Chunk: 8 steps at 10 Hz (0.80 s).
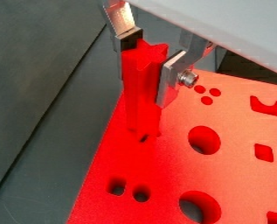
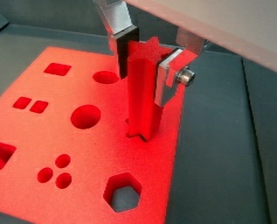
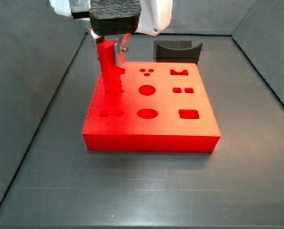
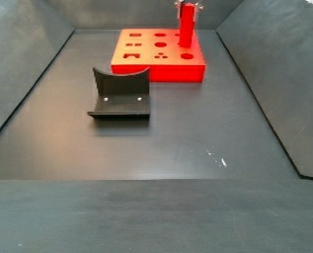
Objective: Insert the star object.
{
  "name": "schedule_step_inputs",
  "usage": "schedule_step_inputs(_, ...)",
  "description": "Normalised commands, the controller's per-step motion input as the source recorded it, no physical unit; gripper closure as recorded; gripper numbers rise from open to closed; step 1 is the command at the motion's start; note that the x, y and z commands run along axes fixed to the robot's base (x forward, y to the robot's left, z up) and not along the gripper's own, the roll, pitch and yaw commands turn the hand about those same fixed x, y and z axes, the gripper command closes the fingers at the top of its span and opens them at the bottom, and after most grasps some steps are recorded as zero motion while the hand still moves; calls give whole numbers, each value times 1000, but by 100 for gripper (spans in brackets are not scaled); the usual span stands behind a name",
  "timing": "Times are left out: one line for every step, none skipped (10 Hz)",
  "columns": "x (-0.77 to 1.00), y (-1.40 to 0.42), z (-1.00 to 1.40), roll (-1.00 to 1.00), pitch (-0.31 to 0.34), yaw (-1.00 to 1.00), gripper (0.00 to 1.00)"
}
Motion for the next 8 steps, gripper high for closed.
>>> schedule_step_inputs(257,0,-226,169,0,71,100)
schedule_step_inputs(197,0,-214,150,0,77,100)
schedule_step_inputs(106,0,-191,137,0,109,100)
schedule_step_inputs(0,0,-180,121,0,91,100)
schedule_step_inputs(0,-37,-194,126,0,11,100)
schedule_step_inputs(9,-126,-286,200,0,0,100)
schedule_step_inputs(49,-157,-449,233,0,0,100)
schedule_step_inputs(26,-114,-603,73,-87,11,100)
